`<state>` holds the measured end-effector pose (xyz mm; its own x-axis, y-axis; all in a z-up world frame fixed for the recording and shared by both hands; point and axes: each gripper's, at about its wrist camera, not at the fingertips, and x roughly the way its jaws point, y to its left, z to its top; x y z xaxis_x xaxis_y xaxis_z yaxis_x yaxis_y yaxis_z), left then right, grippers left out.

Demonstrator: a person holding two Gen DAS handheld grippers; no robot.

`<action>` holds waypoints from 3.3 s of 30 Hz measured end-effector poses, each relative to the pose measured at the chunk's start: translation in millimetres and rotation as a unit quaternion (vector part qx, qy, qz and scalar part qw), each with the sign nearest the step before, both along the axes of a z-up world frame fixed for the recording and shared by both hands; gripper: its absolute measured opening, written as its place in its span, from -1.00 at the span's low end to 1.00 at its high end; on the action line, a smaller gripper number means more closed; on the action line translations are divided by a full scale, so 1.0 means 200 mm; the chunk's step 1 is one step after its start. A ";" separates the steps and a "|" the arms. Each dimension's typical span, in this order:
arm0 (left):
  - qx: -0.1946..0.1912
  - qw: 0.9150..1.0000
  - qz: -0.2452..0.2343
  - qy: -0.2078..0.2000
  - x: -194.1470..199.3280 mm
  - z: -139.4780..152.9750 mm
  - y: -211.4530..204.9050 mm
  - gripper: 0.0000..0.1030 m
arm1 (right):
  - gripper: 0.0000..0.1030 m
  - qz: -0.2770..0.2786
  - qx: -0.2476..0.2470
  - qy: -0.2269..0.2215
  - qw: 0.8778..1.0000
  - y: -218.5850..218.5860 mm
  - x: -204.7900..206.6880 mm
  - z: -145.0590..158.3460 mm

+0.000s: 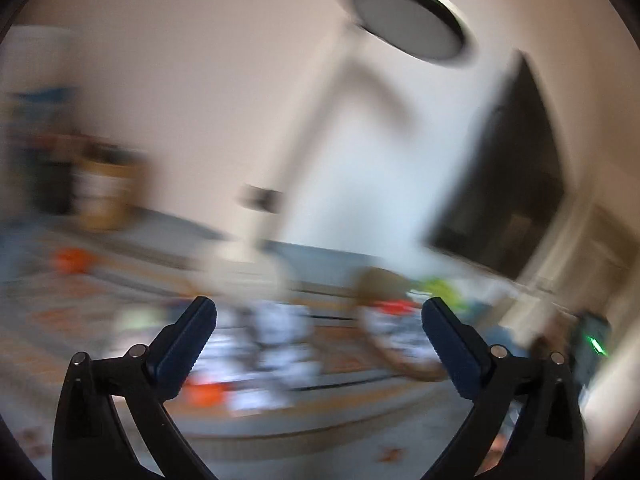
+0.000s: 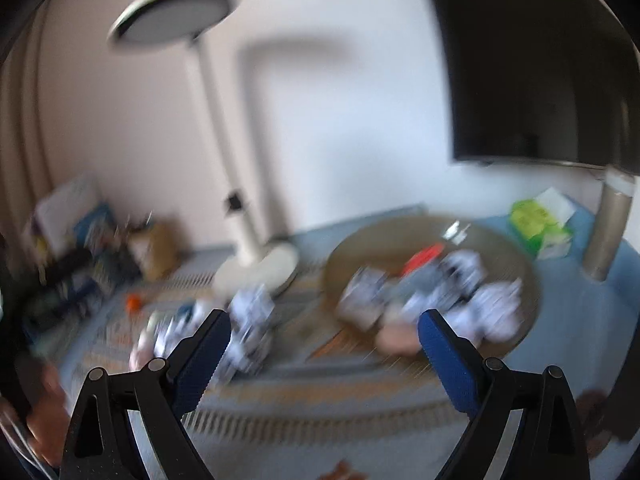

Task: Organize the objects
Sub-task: 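Grasp a tangerine with the left gripper while the right grasps a paper ball, then lift the tangerine and paper ball and carry them toward the amber bowl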

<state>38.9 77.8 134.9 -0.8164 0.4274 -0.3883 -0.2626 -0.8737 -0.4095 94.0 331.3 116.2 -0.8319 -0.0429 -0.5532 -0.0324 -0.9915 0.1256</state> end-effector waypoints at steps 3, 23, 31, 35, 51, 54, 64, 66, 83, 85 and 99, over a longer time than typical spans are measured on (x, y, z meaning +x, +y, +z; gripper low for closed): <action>-0.075 0.993 0.088 -0.017 0.08 -0.06 -0.23 0.99 | 0.83 0.023 -0.013 -0.032 0.999 -0.16 0.00 -0.14; -0.094 0.972 0.167 -0.135 0.07 -0.61 -0.67 0.99 | 1.00 -0.019 0.050 -0.100 0.994 -0.36 -0.07 -0.48; -0.071 0.976 0.149 -0.139 0.09 -0.62 -0.70 0.99 | 1.00 -0.028 0.066 -0.117 0.991 -0.37 -0.08 -0.50; -0.082 0.975 0.154 -0.138 0.08 -0.62 -0.69 0.99 | 1.00 -0.024 0.065 -0.121 0.990 -0.37 -0.09 -0.50; -0.153 0.974 0.130 -0.105 -0.28 -0.35 -0.79 0.98 | 1.00 0.040 -0.013 -0.159 0.986 -0.30 -0.58 -0.25; -0.151 0.972 0.126 -0.125 -0.50 -0.39 -0.83 0.98 | 1.00 0.032 0.008 -0.165 0.986 -0.33 -0.76 -0.30; -0.188 0.960 0.118 -0.170 -0.96 -0.60 -0.72 0.80 | 0.62 0.026 -0.007 -0.188 0.982 -0.32 -1.01 -0.52; -0.185 0.960 0.118 -0.176 -0.99 -0.64 -0.69 0.36 | 0.52 0.031 -0.012 -0.187 0.982 -0.30 -1.02 -0.54; -0.159 0.976 0.096 -0.112 -0.69 -0.52 -0.65 -0.37 | 0.08 0.049 -0.007 -0.068 0.996 -0.35 -0.72 -0.22; -0.146 0.982 0.073 -0.095 -0.50 -0.43 -0.58 -0.36 | 0.09 0.049 0.011 -0.052 0.997 -0.36 -0.57 -0.16; -0.195 0.978 0.055 -0.059 0.14 -0.52 -0.02 -0.36 | 0.12 0.002 0.036 -0.121 0.992 -0.18 -0.04 -0.48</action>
